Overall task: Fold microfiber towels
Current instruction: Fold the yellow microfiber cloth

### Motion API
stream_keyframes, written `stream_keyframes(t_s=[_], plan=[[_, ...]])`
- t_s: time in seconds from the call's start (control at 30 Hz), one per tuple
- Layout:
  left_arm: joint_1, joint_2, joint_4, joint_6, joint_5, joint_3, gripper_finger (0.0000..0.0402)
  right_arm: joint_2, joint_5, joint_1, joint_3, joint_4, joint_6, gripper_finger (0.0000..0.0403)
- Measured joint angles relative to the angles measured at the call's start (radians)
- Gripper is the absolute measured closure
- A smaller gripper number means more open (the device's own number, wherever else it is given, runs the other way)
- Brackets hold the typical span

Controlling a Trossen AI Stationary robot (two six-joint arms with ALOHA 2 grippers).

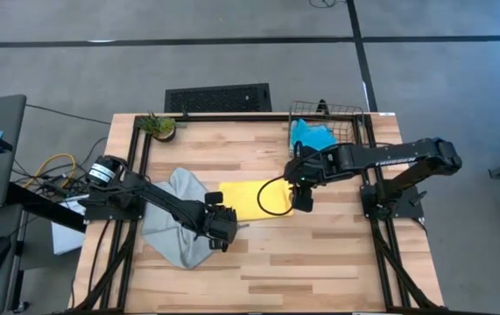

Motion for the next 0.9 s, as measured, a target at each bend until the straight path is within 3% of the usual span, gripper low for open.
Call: stream_keyframes(t_s=[0.2, 0.6, 0.9], plan=[[0.023, 0.0, 0.025, -0.003, -0.006, -0.042, 0.0269, 0.0, 0.001, 0.0, 0.0, 0.0, -0.003, 0.0208], [0.075, -0.003, 0.055, 0.008, 0.09, -0.073, 0.0275, 0.001, 0.001, 0.0, 0.0, 0.001, -0.002, 0.0213], [0.076, -0.001, -0.053, -0.008, 0.136, 0.001, 0.0392, 0.001, 0.001, 0.0, 0.0, 0.0, -0.002, 0.0215]])
